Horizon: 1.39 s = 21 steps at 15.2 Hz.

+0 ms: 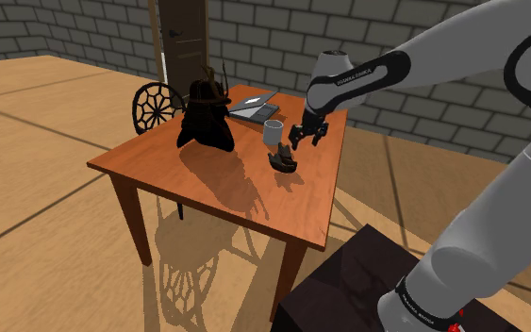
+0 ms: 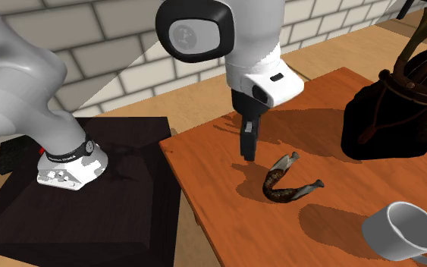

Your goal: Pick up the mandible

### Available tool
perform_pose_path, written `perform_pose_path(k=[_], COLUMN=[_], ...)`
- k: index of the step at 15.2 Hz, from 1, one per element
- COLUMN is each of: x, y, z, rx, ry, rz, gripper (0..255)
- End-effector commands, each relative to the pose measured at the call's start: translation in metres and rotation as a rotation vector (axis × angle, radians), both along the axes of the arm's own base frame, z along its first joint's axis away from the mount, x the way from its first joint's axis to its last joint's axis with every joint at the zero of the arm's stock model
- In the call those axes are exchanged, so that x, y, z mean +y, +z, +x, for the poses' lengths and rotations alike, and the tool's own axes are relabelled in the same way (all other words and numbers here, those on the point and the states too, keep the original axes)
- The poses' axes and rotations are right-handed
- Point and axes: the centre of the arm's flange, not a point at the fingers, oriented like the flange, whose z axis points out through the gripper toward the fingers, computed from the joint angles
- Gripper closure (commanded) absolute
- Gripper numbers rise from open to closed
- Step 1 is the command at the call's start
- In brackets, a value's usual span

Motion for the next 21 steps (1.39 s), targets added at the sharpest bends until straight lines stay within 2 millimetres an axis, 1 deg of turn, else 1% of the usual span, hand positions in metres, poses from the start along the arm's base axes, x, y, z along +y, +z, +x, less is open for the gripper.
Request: perform_pose_path(k=[1, 11, 12, 19, 21], x=[-0.009, -0.055, -0.057, -0.057, -0.057], y=[-0.017, -0.102, -0.106, -0.143, -0.146], z=[0.019, 0.107, 0.111, 0.111, 0.111], rx=[-0.004, -0.017, -0.017, -0.017, -0.017], ry=[-0.008, -0.045, -0.047, -0.047, -0.047], rz=[-0.001, -0.004, -0.004, -0.004, -0.004], gripper=[0, 0, 0, 0, 0])
